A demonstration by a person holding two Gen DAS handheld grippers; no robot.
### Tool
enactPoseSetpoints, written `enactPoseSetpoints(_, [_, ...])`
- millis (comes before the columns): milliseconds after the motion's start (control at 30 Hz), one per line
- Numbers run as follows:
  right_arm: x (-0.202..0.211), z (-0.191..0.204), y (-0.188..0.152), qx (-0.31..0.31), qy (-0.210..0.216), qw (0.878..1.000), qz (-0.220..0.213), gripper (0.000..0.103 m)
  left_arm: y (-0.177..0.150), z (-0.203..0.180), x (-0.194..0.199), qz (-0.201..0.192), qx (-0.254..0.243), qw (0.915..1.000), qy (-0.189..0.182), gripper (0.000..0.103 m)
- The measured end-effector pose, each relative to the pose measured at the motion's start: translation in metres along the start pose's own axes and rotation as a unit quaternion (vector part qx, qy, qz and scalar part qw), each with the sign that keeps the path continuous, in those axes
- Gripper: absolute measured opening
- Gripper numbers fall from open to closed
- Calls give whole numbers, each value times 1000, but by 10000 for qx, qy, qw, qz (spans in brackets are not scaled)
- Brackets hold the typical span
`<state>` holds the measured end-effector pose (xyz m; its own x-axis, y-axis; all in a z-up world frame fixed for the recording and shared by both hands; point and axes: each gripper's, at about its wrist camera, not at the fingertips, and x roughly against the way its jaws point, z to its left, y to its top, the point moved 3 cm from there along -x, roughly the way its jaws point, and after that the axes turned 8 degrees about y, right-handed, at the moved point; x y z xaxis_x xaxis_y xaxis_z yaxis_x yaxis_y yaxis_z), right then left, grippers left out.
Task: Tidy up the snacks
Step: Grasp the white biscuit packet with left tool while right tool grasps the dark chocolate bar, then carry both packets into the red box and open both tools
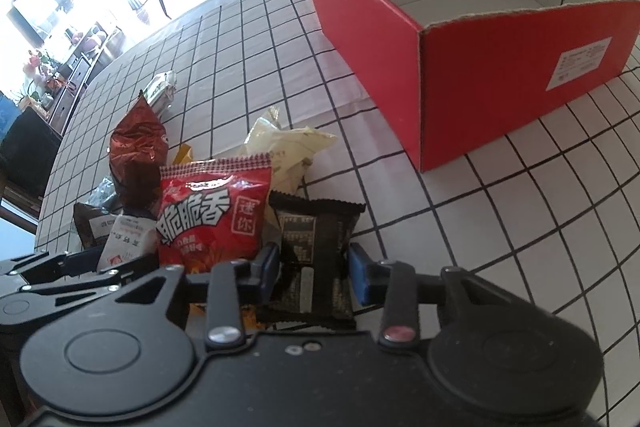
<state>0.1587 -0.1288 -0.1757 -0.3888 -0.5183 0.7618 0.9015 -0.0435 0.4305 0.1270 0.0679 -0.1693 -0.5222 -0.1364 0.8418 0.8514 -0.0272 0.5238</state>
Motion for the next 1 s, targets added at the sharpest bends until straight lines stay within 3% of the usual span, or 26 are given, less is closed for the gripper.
enactPoseSetpoints(133, [4,1,-2,66,7,10000,-47,34,1,1,1,21,120,9999,-19,49])
enactPoseSetpoints(467, [14,-5,-3,151,72,9996,-213,25,-7,7,6,97,628,9979,-125,47])
enactPoseSetpoints(767, [-5,3,8,186,-251,9995,69,33,-12,8,14,72,719,9974,-72,47])
enactPoseSetpoints(1000, [-24,19,5,864,-715,9936,165,37,-10,8,13,62,741,9972,-31,47])
